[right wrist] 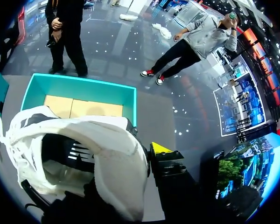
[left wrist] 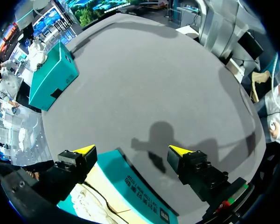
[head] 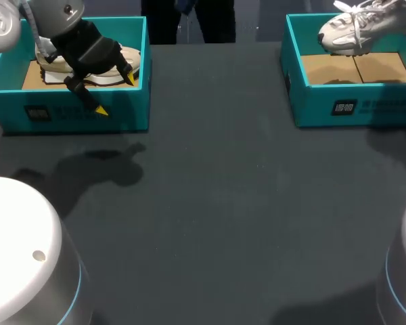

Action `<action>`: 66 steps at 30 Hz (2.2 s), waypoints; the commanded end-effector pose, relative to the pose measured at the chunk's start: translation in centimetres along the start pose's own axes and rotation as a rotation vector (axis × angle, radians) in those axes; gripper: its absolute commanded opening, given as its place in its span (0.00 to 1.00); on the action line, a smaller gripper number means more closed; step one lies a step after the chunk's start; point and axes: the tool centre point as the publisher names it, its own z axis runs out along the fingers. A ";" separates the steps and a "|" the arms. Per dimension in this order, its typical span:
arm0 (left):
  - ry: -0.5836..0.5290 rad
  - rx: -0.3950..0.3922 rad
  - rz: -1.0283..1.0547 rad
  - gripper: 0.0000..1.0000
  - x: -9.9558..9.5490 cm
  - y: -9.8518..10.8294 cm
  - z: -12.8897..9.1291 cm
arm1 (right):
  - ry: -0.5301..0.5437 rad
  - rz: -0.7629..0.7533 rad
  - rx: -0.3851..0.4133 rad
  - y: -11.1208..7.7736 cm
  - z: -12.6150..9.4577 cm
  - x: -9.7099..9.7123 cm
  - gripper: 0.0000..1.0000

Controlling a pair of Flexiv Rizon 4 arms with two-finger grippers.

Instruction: Take the shoe out of the shoebox, open the shoe tongue, remove and reinsert the insole, then place the shoe into the shoebox

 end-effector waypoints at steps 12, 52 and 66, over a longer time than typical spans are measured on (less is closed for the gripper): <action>0.001 -0.002 0.001 1.00 0.0 0.0 0.0 | 0.010 0.060 0.033 -1.8 2.3 3.1 0.00; 0.001 -0.002 0.001 1.00 0.0 0.0 0.0 | 0.050 0.123 0.090 -6.4 7.1 4.5 0.00; 0.001 -0.002 0.001 1.00 0.0 0.0 0.0 | 0.097 0.104 0.108 -8.9 9.2 6.2 0.00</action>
